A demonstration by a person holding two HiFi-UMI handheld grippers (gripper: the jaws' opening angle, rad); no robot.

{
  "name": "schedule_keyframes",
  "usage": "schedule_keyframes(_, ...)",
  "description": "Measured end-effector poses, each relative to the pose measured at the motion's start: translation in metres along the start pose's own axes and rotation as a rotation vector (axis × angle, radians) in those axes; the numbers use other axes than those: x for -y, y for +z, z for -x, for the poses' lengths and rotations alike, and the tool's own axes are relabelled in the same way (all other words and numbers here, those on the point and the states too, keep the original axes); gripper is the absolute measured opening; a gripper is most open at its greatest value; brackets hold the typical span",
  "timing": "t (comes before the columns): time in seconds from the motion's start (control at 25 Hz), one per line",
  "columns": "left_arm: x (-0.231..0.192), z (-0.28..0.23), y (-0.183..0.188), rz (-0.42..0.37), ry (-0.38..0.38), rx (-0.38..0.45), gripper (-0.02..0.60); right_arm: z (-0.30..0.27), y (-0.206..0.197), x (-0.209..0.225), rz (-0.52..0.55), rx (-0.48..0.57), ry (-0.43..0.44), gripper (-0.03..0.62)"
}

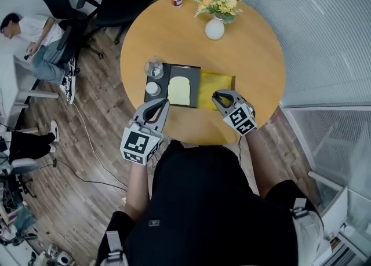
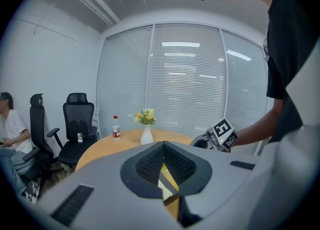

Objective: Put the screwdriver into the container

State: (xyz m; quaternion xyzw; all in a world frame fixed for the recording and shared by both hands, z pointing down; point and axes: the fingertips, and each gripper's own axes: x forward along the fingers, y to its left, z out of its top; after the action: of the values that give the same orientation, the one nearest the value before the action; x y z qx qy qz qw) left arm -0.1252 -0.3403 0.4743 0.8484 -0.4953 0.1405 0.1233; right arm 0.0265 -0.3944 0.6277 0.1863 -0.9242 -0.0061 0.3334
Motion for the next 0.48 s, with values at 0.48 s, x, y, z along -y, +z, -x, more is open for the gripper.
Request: schedule_keyframes(0.48, -0.009, 0.013, -0.01, 0.028, 0.04, -0.002, 0.006, -0.076, -0.05, 0.0, -0.031, -0.159, 0.104, 0.058)
